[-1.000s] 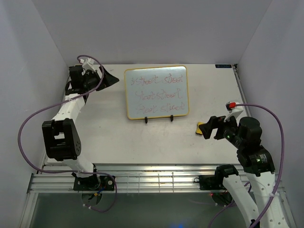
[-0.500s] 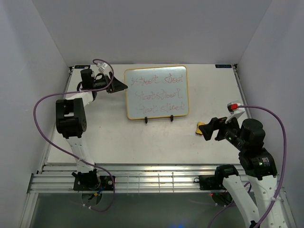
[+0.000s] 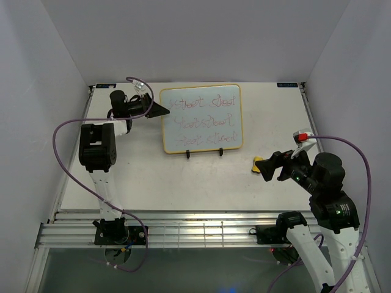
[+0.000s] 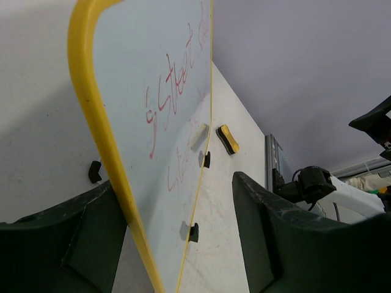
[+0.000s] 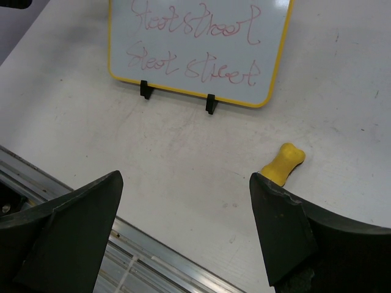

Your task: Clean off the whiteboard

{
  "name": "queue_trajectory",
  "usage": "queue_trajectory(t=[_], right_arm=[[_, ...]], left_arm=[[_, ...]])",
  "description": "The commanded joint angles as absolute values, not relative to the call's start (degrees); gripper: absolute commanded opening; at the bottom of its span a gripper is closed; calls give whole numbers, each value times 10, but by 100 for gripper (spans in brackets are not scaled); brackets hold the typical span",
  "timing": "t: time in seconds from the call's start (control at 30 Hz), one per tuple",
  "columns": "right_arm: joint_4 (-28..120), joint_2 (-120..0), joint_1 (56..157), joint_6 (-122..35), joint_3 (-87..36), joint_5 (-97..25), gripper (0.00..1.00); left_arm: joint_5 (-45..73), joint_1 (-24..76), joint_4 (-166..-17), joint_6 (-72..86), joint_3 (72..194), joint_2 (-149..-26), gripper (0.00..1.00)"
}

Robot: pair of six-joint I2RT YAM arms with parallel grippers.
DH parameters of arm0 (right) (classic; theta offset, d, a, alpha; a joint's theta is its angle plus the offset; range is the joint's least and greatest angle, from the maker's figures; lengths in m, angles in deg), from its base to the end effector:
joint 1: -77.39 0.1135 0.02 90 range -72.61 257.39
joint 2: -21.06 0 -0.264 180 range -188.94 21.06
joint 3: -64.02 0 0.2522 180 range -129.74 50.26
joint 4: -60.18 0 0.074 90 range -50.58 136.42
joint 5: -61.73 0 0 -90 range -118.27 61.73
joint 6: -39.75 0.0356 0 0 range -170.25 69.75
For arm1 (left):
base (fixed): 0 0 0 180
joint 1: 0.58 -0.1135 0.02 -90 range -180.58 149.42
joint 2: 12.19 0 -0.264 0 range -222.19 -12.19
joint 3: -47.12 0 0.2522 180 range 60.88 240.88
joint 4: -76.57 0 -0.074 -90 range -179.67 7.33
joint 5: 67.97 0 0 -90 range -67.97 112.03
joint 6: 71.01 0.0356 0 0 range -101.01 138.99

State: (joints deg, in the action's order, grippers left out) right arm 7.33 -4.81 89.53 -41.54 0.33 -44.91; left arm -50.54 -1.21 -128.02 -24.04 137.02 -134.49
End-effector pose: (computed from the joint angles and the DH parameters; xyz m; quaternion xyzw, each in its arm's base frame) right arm 0.0820 0.0281 0.3553 -0.1115 0.7822 0.2219 0.5714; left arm 0.4582 -0.0289 0.1900 0.1352 0.7086 -0.6074 0.3327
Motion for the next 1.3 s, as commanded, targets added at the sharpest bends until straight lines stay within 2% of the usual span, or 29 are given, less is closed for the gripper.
queue_trajectory(t=[0.0, 0.13, 0.4, 0.6, 0.87, 0.9, 0.97, 1.0, 1.1, 1.2, 1.23, 1.27], right_arm=[[77, -51, 899, -425, -27, -465, 90], [77, -55, 899, -428, -30, -467, 90], [76, -61, 899, -430, -35, -471, 91], [73, -59, 899, -435, -34, -467, 91], [78, -61, 899, -434, -27, -472, 92], [79, -62, 899, -434, -27, -472, 92], [80, -63, 899, -433, -26, -473, 92], [81, -63, 899, -432, -25, -474, 92], [84, -62, 899, -430, -21, -476, 92], [85, -63, 899, -429, -18, -478, 93], [85, -63, 899, -429, -18, -478, 93], [86, -63, 899, -428, -17, -478, 93]], left_arm=[[-542, -15, -1439, -321, 1367, -1364, 74], [-550, -16, -1538, -415, 1371, -1394, 69], [-531, 13, -1534, -397, 1360, -1411, 68], [-529, 13, -1528, -393, 1366, -1424, 54], [-524, 13, -1523, -392, 1368, -1434, 42], [-524, 13, -1523, -391, 1368, -1434, 35], [-523, 13, -1520, -389, 1366, -1434, 31], [-523, 13, -1520, -389, 1366, -1434, 24], [-522, 13, -1524, -393, 1366, -1433, 20], [-523, 13, -1538, -405, 1365, -1429, 11], [-524, 13, -1542, -409, 1365, -1428, 3], [-526, 12, -1549, -416, 1365, -1426, 0]])
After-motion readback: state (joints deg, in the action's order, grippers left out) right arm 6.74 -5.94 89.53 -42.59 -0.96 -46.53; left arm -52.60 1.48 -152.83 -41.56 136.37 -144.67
